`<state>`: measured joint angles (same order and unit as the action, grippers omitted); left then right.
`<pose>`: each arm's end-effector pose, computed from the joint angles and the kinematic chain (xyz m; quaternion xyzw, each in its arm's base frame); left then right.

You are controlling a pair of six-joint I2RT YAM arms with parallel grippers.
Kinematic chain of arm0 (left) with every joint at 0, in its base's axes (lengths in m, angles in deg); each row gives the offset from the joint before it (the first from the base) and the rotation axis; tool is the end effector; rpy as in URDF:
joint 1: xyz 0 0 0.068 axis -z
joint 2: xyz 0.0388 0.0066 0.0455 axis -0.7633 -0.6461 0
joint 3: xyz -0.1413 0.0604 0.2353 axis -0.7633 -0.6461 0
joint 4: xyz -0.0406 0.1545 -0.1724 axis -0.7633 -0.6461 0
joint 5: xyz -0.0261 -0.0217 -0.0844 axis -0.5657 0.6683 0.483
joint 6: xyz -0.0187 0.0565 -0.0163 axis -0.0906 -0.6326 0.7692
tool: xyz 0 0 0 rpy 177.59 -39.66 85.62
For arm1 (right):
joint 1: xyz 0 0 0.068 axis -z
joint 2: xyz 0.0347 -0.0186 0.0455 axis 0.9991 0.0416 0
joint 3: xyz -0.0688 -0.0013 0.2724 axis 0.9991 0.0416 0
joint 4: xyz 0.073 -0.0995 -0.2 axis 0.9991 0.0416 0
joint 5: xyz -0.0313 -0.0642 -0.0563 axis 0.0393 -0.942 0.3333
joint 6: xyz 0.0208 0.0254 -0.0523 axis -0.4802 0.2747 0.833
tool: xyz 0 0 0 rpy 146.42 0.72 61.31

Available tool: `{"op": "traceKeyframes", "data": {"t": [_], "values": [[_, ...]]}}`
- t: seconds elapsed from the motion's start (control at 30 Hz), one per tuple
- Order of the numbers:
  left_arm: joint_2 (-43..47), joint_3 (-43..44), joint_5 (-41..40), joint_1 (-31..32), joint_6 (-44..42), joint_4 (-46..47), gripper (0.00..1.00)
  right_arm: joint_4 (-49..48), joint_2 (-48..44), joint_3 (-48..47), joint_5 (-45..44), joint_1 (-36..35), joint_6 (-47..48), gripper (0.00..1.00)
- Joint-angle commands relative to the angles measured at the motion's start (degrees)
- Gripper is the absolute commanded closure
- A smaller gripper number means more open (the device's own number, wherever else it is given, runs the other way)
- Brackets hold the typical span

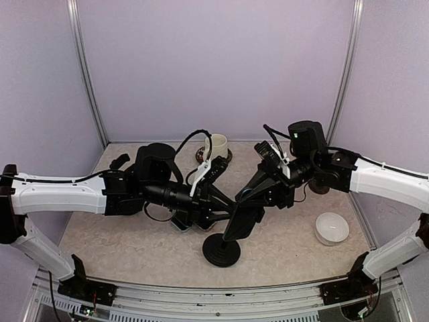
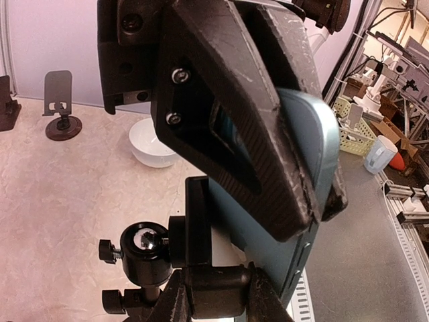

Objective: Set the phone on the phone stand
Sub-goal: Install the phone onto the phone stand.

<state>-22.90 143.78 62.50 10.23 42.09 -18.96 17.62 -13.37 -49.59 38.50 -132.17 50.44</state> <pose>0.1348 -0.2856 0.3156 0.5137 0.5976 -0.5008 0.3580 0.1582 0.2156 0.3390 -0.6043 0.4689 0.5624 0.3141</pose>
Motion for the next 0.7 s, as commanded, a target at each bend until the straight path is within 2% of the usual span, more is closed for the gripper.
{"op": "traceKeyframes", "data": {"t": [0.0,0.13,0.27,0.37,0.67], "values": [[12.03,0.98,15.65,0.58,2.07,4.85,1.00,14.82,1.59,2.03,-9.28,7.11,0.53,1.00],[12.84,0.20,16.35,0.65,3.72,4.63,1.00,14.94,2.62,1.49,-9.75,7.11,0.68,1.00],[12.78,2.85,9.95,1.78,1.00,-3.13,1.00,15.07,4.90,0.54,-10.89,7.11,-0.08,1.00],[13.21,2.90,6.49,2.47,-0.74,-5.48,1.00,15.64,6.43,0.04,-12.19,7.11,-0.36,1.00],[16.51,1.39,2.61,2.59,-0.12,-5.71,1.00,17.79,8.79,-0.79,-16.18,7.11,-0.15,1.00]]}}
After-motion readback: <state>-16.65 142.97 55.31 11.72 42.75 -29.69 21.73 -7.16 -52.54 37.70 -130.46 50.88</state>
